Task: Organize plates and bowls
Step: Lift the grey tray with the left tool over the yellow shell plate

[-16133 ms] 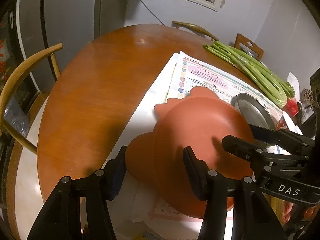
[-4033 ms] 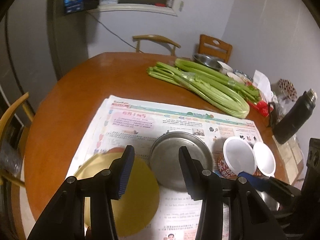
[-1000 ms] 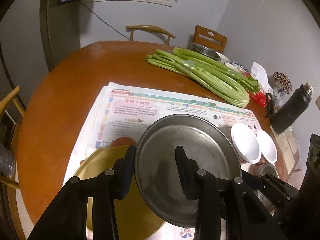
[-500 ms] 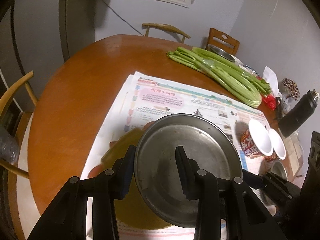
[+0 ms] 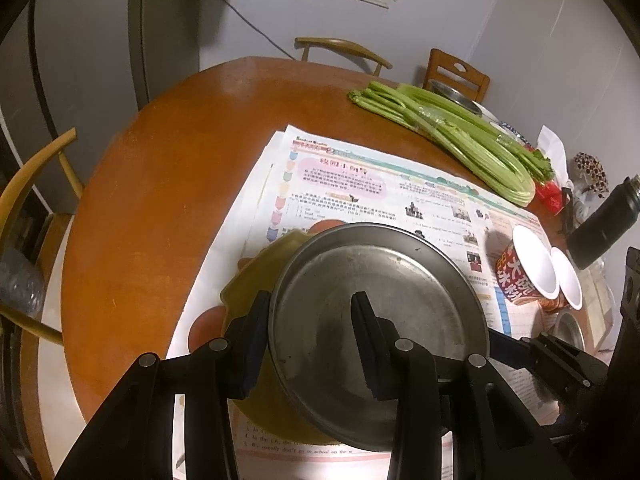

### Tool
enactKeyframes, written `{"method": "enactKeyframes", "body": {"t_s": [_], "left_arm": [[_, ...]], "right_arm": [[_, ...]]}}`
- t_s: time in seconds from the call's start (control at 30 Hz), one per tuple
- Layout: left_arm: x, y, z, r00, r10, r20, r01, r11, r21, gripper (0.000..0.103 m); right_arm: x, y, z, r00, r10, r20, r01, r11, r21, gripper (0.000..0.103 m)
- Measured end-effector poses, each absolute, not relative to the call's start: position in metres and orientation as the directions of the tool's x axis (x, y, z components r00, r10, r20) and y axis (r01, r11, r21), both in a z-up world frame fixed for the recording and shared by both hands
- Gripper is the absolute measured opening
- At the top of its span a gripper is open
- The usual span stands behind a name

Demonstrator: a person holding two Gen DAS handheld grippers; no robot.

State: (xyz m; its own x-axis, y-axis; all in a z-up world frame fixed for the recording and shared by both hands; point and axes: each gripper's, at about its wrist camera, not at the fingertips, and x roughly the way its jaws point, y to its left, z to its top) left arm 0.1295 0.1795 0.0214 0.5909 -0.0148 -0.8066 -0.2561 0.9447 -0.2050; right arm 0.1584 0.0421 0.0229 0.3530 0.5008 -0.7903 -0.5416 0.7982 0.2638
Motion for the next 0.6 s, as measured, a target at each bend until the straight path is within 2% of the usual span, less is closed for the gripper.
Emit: {"method": "enactKeyframes", "body": {"t_s": [0.6], "left_arm": [[0.112, 0.197, 0.003, 0.571, 0.018, -0.821, -0.333, 0.919, -0.212, 0.040]], "right_arm": [[0.151, 0.067, 0.010, 0.297, 0.494, -0.817, -0.611, 0.756, 0.235, 0.065]]}}
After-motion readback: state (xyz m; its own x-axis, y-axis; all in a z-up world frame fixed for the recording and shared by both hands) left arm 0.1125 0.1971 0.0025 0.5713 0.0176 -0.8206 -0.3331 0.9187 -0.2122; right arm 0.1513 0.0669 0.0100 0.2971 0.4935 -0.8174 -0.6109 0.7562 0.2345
